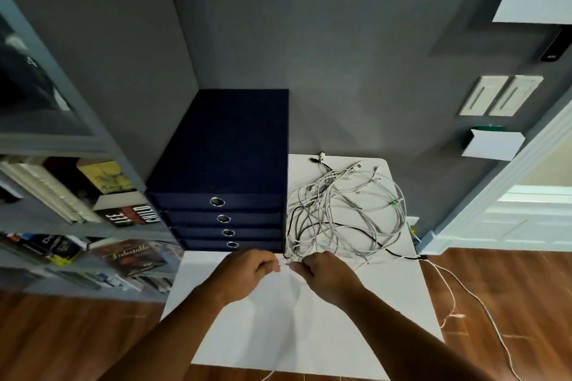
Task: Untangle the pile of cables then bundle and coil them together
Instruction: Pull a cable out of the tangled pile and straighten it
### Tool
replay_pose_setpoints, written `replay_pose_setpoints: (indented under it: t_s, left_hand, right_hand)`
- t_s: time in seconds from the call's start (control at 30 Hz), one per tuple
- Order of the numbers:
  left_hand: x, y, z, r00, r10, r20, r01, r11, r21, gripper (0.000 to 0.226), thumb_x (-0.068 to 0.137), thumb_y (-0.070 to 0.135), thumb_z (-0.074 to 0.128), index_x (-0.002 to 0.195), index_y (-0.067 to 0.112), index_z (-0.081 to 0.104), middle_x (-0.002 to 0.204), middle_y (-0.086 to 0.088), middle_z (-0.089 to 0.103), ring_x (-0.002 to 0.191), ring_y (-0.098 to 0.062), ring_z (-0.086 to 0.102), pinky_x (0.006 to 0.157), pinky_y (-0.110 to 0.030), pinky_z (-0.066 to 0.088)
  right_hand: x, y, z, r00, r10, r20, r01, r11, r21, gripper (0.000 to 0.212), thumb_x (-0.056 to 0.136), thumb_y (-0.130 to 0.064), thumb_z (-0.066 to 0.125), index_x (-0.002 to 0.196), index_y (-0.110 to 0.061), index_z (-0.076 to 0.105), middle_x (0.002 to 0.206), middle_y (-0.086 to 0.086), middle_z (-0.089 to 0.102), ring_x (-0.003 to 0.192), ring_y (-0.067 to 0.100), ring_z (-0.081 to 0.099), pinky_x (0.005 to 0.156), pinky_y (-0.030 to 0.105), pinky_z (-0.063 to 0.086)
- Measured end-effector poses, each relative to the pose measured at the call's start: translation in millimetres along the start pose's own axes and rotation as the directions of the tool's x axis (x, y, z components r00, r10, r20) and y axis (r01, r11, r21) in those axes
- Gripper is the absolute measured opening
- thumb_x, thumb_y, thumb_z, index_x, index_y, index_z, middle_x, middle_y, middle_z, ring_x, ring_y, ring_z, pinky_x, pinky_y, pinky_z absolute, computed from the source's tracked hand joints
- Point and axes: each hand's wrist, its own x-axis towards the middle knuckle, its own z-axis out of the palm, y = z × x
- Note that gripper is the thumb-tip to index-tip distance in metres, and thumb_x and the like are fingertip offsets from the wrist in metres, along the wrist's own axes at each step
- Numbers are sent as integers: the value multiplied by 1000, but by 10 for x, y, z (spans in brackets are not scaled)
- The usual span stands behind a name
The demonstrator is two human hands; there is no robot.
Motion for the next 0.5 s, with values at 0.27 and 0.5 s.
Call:
replay_pose_setpoints:
  t_s: [0.27,0.5]
  left_hand:
    - [-201,-638,12,990,-134,42,137,988,-72,22,94,10,55,86,17,73,74,10,68,65,-7,65,62,-13,48]
    - [-397,-1100,-18,989,-143,-30,143,990,-10,22,95,30,66,101,13,78,74,18,52,73,1,54,66,-7,34]
  right_hand:
    - [48,-245,481,993,-64,103,45,983,175,27,101,-17,41,113,-18,64,119,1,62,110,18,59,89,25,44]
    - [93,-364,647,993,34,110,-9,976,-219,66,96,-68,26,91,-15,64,92,5,70,86,27,66,68,34,43]
